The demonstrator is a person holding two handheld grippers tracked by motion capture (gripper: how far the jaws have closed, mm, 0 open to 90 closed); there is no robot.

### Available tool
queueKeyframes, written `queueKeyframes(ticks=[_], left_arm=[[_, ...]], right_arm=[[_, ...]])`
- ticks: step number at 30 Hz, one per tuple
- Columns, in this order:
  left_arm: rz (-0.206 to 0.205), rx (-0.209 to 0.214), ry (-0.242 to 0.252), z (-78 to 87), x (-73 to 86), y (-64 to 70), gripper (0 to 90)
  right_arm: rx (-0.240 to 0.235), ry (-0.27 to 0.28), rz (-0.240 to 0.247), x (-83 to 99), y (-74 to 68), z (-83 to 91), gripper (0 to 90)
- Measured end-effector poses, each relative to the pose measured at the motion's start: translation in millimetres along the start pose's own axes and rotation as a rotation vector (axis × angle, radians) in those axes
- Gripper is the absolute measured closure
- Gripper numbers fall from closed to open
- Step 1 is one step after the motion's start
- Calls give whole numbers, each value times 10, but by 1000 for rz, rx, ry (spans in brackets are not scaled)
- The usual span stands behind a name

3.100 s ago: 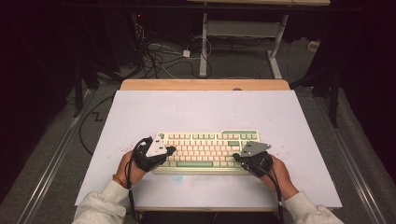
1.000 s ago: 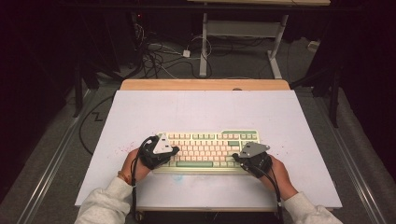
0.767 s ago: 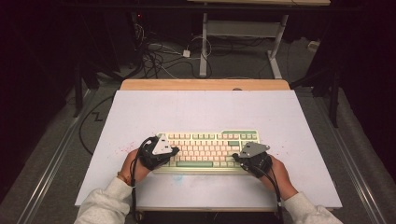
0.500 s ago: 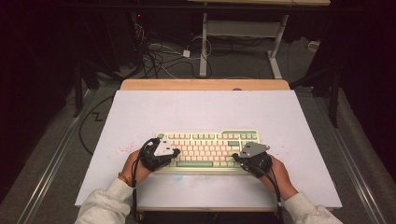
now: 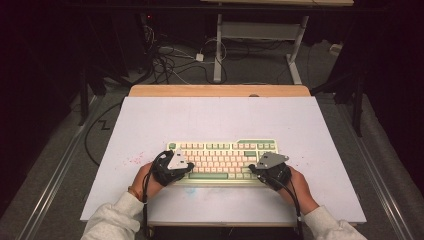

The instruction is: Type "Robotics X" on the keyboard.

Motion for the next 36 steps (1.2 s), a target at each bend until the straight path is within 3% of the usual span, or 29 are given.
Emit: queueKeyframes(ticks=[13,19,31,36], left_arm=[[-20,-17,-25,11,-1,-3,878],[-11,-33,43,172,-107,-21,876],[-19,-45,51,230,-104,-24,875],[-14,-47,56,247,-95,-36,875]], right_arm=[[1,0,1,2,0,0,900],[0,2,0,0,1,0,900],[4,-4,7,-4,0,9,900],[11,42,-2,-76,21,105,900]])
Point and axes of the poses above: each handheld gripper's, and its own axes: z roughly backward along the jaws, x roughly out of its underside, y roughly to its right, the point moved 10 cm from there along -z, roughly forward along the jaws, and after that the axes turned 8 degrees about -y, right-handed, at the moved point
